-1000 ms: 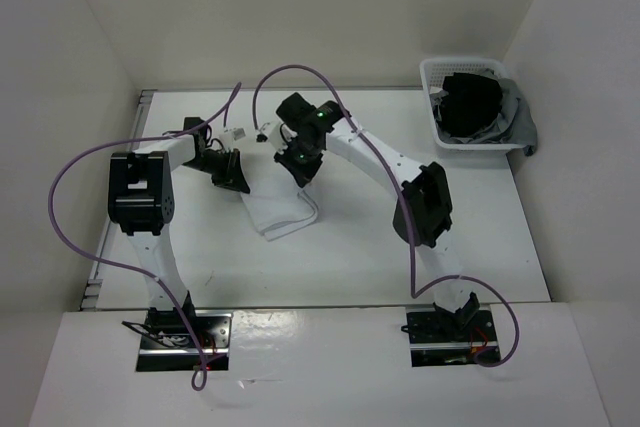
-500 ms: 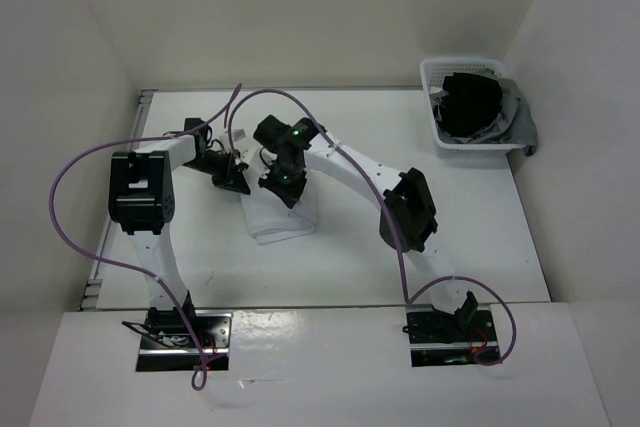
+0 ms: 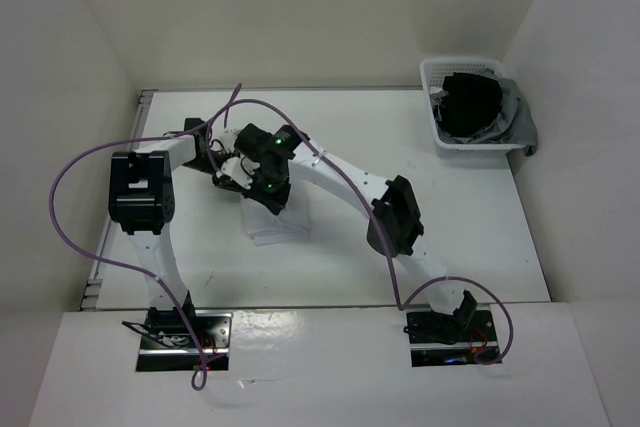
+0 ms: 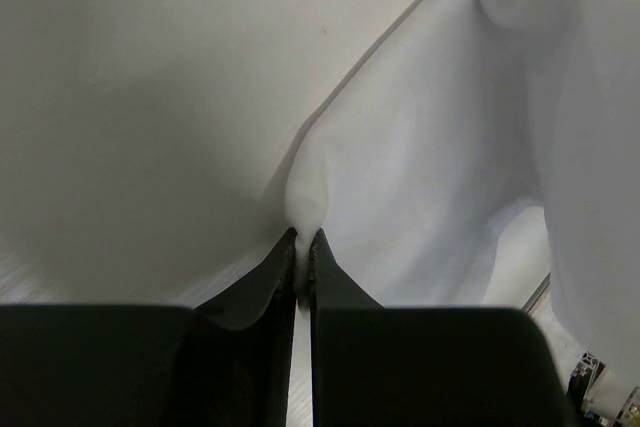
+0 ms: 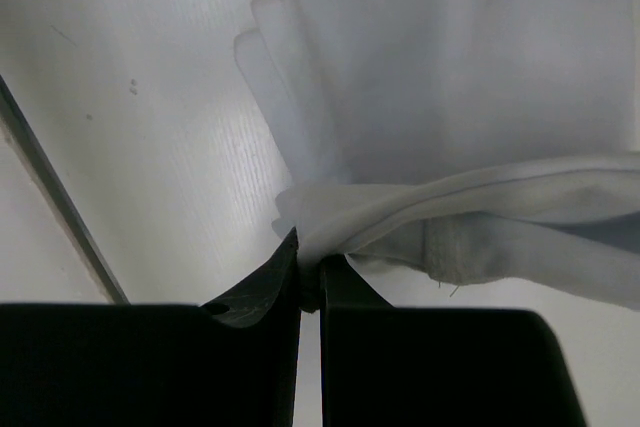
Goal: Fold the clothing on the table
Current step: Fold the skirt
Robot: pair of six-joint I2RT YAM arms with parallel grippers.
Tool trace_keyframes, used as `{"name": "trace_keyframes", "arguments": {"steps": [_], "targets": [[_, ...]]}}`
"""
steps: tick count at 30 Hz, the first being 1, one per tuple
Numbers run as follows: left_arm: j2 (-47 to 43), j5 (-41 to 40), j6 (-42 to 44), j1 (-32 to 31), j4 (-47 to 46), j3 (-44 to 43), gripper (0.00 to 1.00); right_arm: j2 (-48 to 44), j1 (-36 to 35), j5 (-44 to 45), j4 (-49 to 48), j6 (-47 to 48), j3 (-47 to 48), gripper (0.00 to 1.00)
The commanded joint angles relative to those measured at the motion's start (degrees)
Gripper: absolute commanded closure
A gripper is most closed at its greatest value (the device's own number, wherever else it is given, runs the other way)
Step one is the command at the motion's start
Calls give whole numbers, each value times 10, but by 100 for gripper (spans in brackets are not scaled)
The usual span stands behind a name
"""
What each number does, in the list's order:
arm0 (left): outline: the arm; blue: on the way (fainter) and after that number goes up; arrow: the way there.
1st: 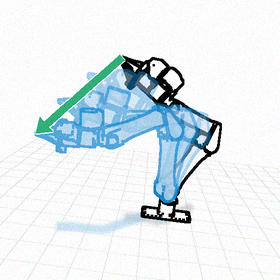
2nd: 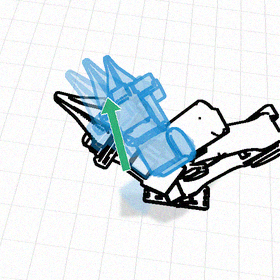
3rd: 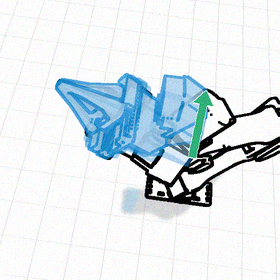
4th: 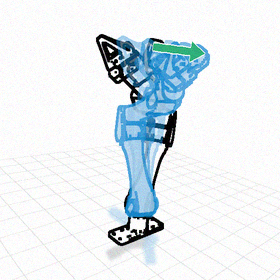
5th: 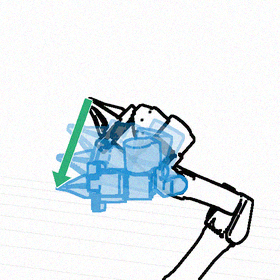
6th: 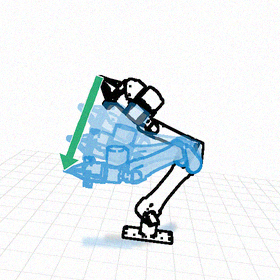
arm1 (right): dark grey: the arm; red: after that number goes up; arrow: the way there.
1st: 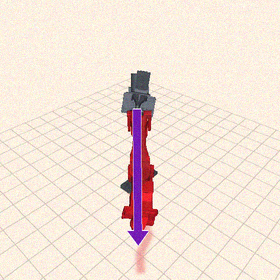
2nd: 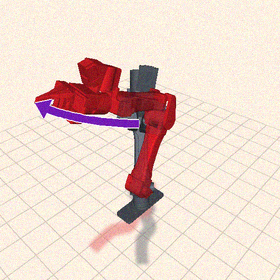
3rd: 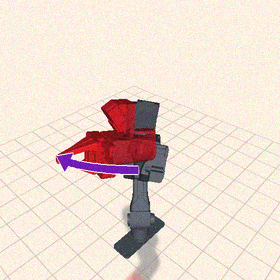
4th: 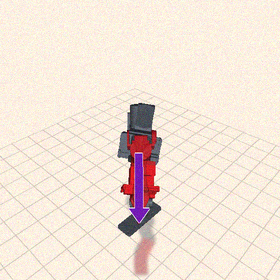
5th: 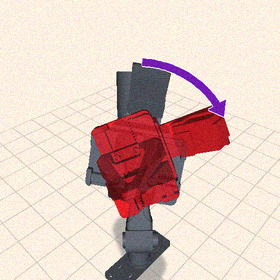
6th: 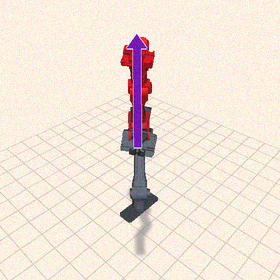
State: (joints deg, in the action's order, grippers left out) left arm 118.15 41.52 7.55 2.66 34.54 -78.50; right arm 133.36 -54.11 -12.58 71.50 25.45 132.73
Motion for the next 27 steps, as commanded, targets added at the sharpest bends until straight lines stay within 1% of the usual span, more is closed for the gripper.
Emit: {"name": "trace_keyframes", "arguments": {"steps": [1,9,17,18,19,20,21,22,23,25,27], "targets": [[4,26,15,2,0,-2,97,18,-22,-3,21,14,41,100],[4,32,15,2,5,-2,97,44,-34,-3,27,24,72,100],[4,32,15,2,5,-2,97,63,-50,-9,27,24,83,100],[4,32,15,2,5,-2,97,63,-50,-9,27,24,83,98],[4,32,15,2,5,-2,97,63,-50,-9,27,24,89,98],[4,32,15,2,5,-2,97,63,-56,-9,27,24,89,96],[4,32,15,2,10,-2,97,68,-56,-9,27,24,94,82],[4,32,15,2,11,-2,97,68,-56,-9,27,24,94,77],[4,32,15,2,11,-2,97,68,-56,-9,27,24,94,75],[4,32,15,2,11,-2,97,68,-61,-9,27,24,94,63],[4,32,20,2,11,-2,97,68,-61,-9,27,24,94,61]]}}
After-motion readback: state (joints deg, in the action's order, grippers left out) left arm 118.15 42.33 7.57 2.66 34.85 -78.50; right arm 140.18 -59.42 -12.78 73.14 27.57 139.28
